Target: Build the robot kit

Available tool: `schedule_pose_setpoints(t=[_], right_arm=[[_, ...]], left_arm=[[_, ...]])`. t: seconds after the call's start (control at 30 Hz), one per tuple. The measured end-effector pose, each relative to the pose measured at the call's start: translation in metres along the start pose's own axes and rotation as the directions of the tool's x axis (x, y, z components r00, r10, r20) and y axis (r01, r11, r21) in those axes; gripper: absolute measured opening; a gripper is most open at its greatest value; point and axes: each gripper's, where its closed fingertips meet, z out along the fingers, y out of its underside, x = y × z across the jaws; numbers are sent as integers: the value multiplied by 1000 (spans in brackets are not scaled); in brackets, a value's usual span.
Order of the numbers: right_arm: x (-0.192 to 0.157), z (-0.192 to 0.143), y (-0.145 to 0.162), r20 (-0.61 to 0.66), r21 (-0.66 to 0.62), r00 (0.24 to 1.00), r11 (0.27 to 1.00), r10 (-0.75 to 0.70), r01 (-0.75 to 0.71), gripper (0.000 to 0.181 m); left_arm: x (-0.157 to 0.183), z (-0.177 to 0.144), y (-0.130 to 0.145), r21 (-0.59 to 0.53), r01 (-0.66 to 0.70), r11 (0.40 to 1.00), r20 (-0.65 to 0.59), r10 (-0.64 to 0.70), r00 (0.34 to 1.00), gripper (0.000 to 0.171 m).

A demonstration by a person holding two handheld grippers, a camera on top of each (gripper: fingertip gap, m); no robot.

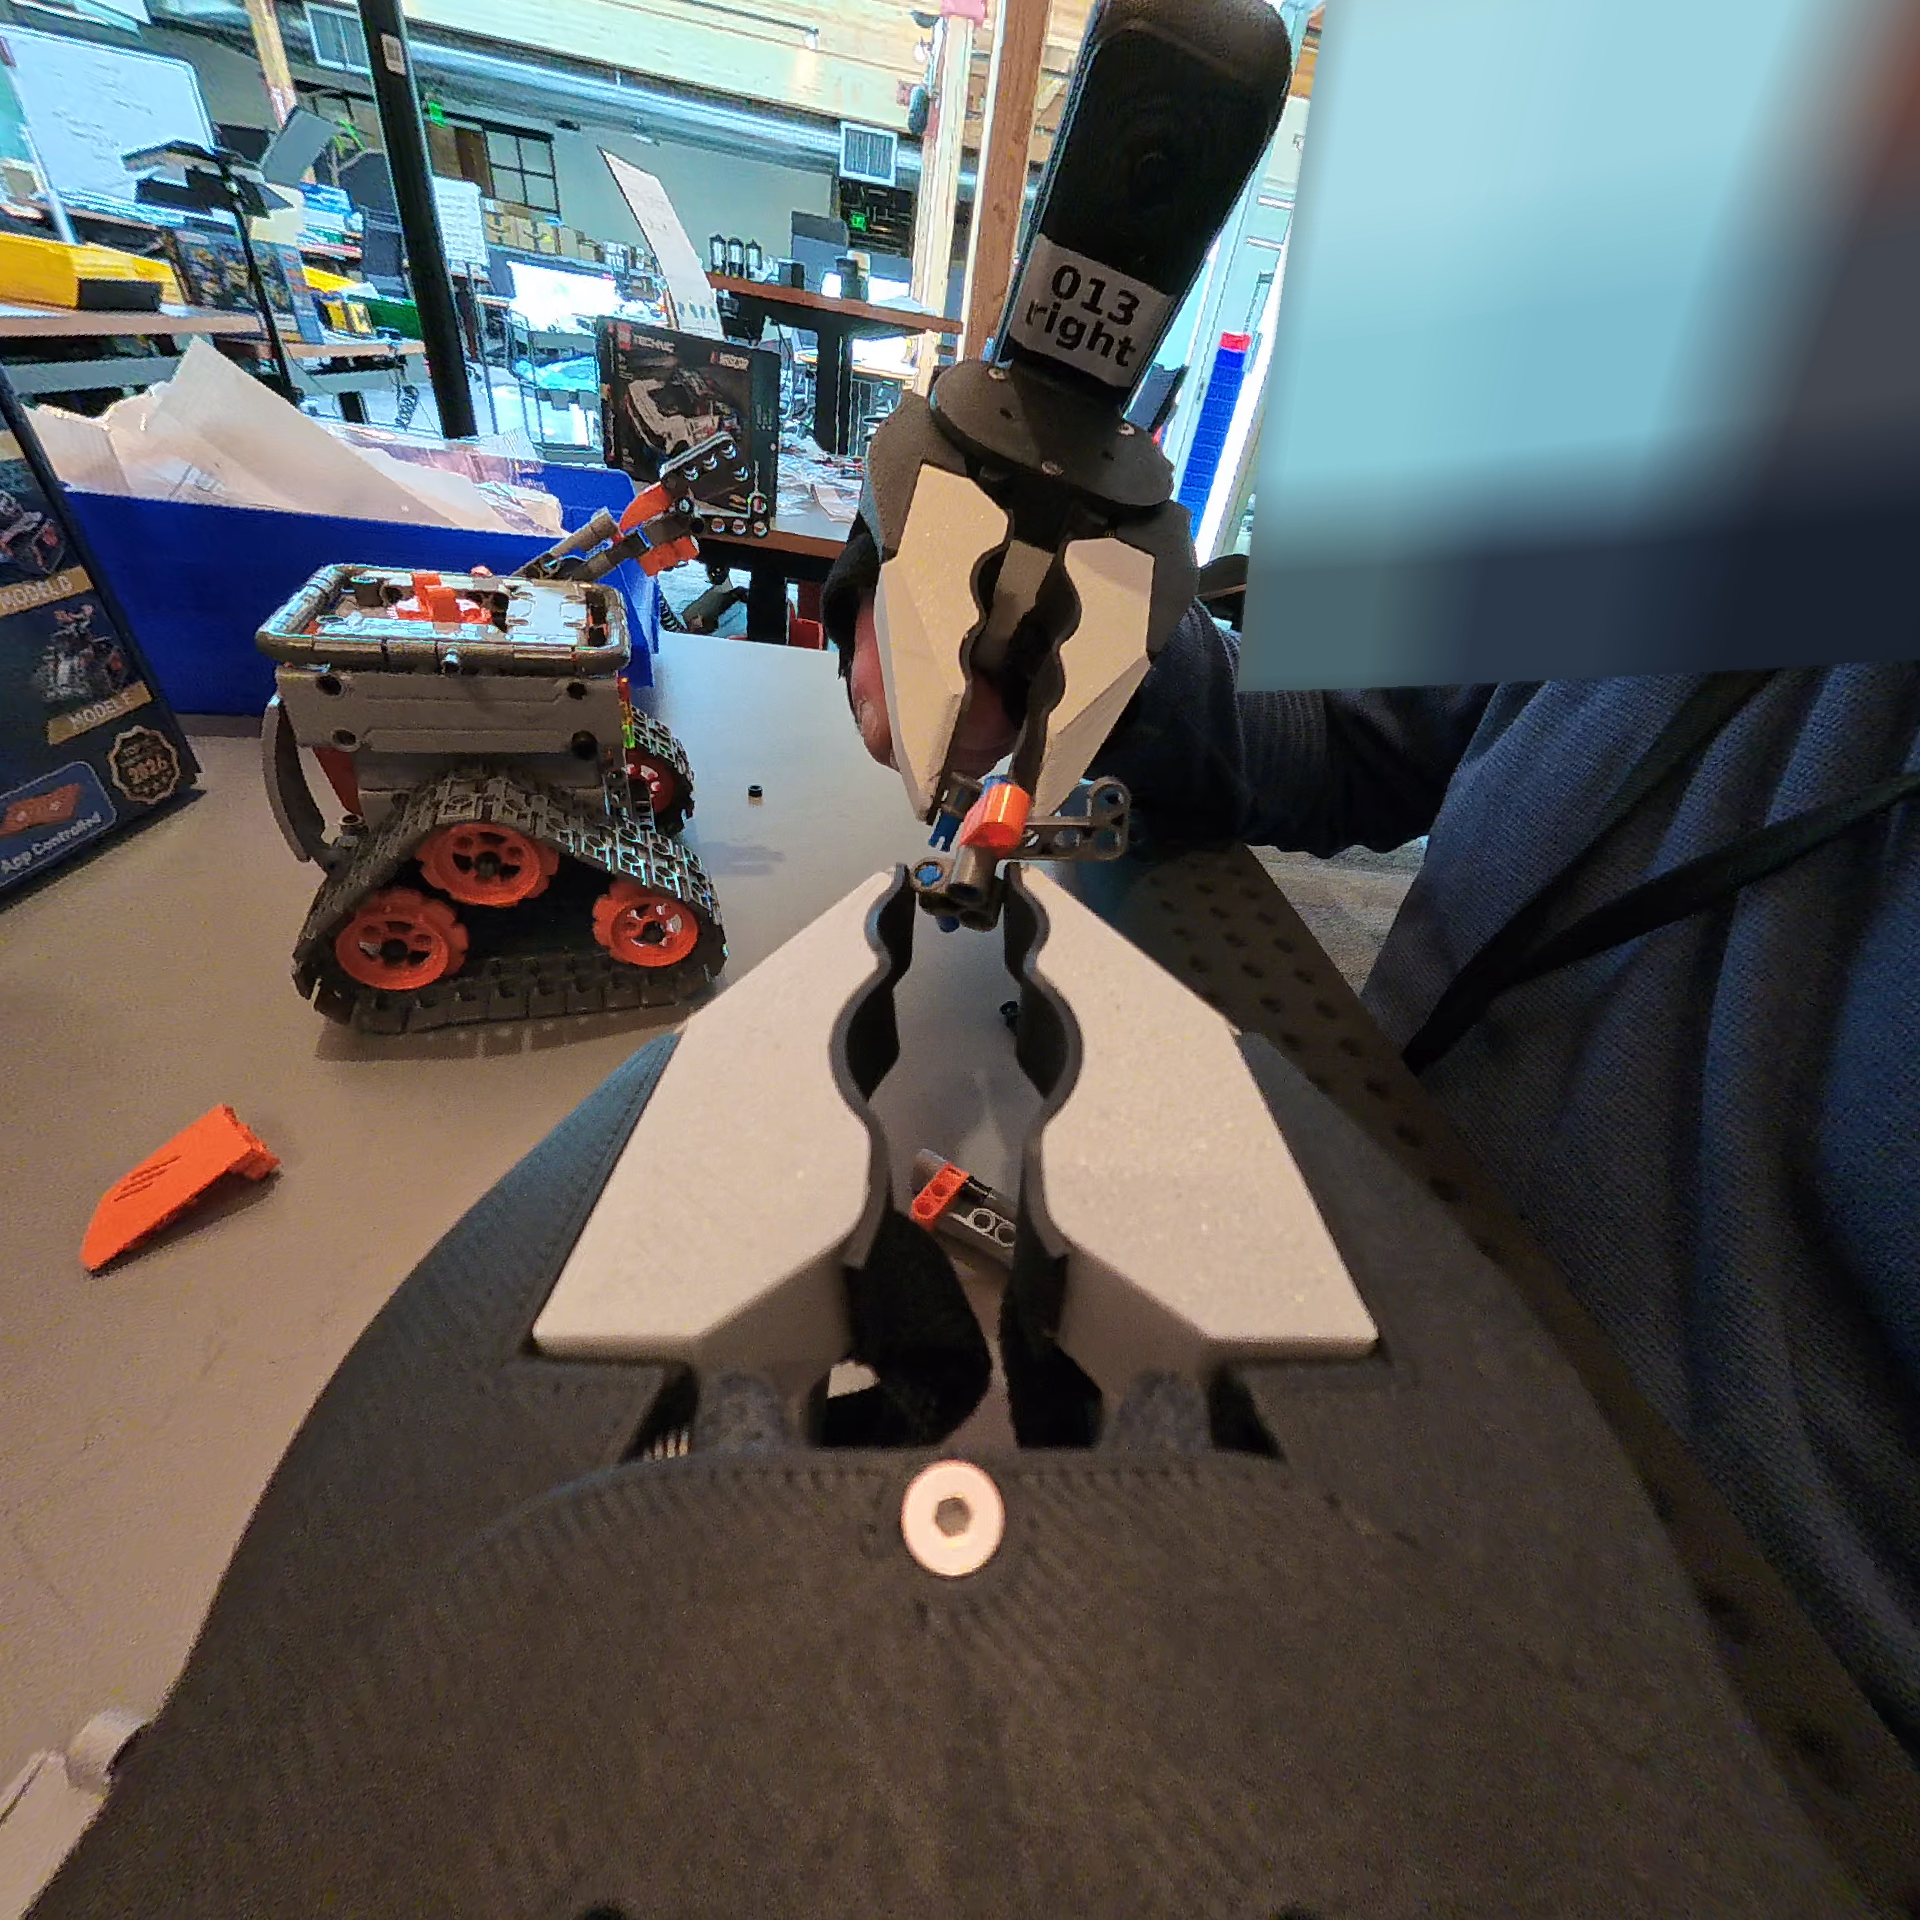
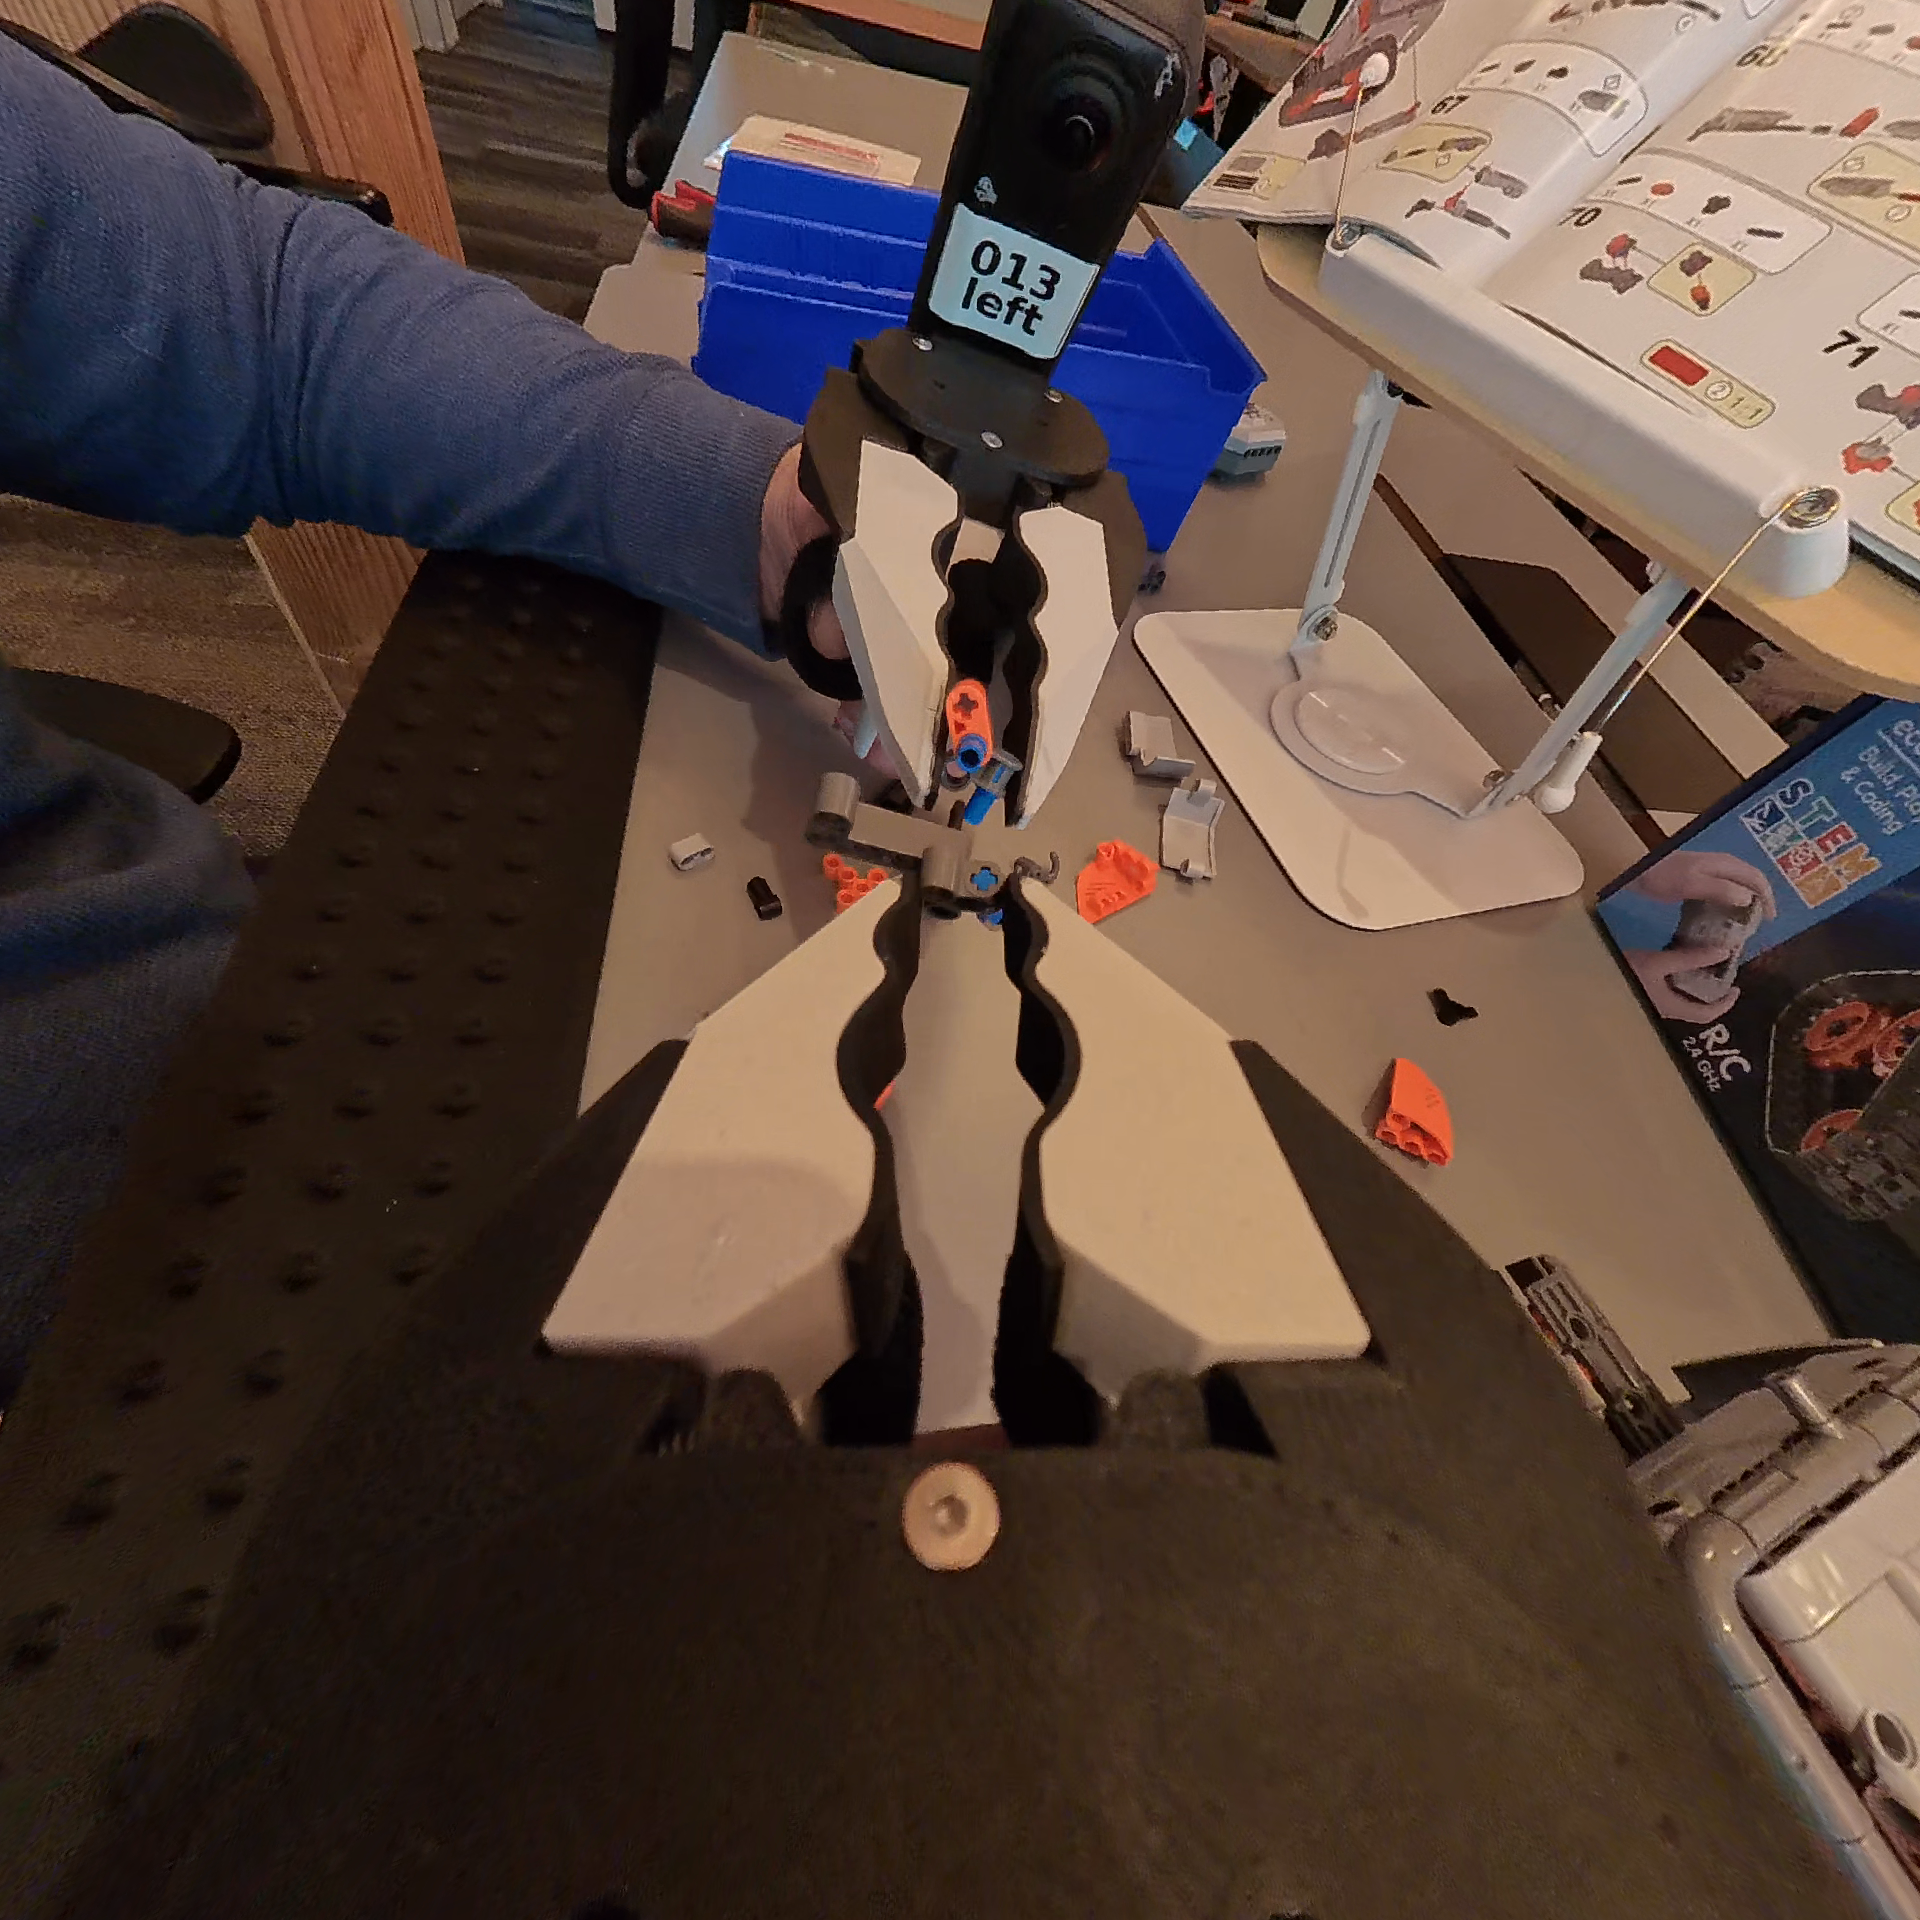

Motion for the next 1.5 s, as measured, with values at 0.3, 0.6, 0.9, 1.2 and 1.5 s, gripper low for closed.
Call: schedule_pose_setpoints(t=[0.3,0.6,0.9,1.2,1.5], right_arm=[[-2,2,2,0,-8,1000,1000,-22,22,13],[-3,1,5,-27,-46,996,996,-84,82,13],[-4,-2,10,-61,-86,979,978,-193,188,13],[-3,-4,12,-126,-145,931,935,-343,324,13],[-3,-3,13,-192,-249,829,843,-525,477,13]], left_arm=[[2,6,4,-61,-97,993,40,99,994,15],[4,12,11,-142,-222,965,79,234,969,15],[2,15,10,-312,-476,822,158,539,827,15],[-2,15,12,-408,-524,748,176,628,759,15],[-3,14,12,-473,-606,640,175,742,647,15]])
